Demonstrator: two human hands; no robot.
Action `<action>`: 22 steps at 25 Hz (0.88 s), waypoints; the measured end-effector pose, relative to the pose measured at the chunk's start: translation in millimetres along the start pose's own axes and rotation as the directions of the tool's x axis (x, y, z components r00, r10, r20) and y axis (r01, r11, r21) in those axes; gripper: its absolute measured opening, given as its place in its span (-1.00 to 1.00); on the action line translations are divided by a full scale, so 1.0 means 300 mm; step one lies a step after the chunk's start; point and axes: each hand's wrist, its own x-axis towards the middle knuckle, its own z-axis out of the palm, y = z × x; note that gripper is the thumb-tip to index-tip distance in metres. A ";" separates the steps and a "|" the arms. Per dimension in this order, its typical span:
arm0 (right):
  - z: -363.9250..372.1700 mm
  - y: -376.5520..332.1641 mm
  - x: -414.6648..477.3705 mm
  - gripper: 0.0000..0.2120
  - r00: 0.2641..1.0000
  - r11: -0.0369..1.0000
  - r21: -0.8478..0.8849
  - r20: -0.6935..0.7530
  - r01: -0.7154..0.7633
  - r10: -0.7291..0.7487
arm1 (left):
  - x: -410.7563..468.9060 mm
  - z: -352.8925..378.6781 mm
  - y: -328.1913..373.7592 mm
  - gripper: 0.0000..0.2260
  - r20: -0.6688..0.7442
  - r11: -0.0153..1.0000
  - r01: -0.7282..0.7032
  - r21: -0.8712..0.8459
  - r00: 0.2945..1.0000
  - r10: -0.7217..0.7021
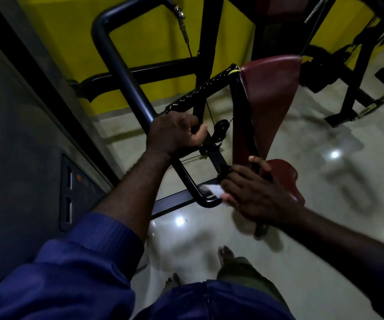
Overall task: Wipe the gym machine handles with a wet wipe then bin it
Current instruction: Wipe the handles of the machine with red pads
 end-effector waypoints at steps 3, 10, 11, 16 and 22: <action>0.016 0.168 -0.042 -0.71 0.980 0.996 -0.085 -0.200 -0.004 -0.013 | 0.000 -0.002 0.003 -0.65 0.010 1.000 0.000 0.010 1.000 0.000; 0.000 0.456 0.096 -0.68 0.828 0.881 -0.222 -0.307 0.418 -0.470 | 0.004 0.014 0.005 -0.64 0.028 0.995 0.071 0.075 0.997 -0.073; -0.017 0.491 0.140 -0.66 0.831 0.896 -0.202 -0.338 0.394 -0.442 | 0.006 0.012 0.009 -0.64 0.026 0.992 0.095 0.078 0.995 -0.097; 0.070 0.377 0.068 -0.60 0.828 0.881 -0.051 -0.320 0.470 -0.461 | -0.004 0.016 0.028 -0.65 -0.036 0.972 0.215 0.094 0.977 -0.212; 0.017 0.546 0.231 -0.65 0.788 0.874 -0.025 -0.420 0.486 -0.450 | -0.004 0.011 0.035 -0.65 0.022 0.973 0.197 0.122 0.979 -0.201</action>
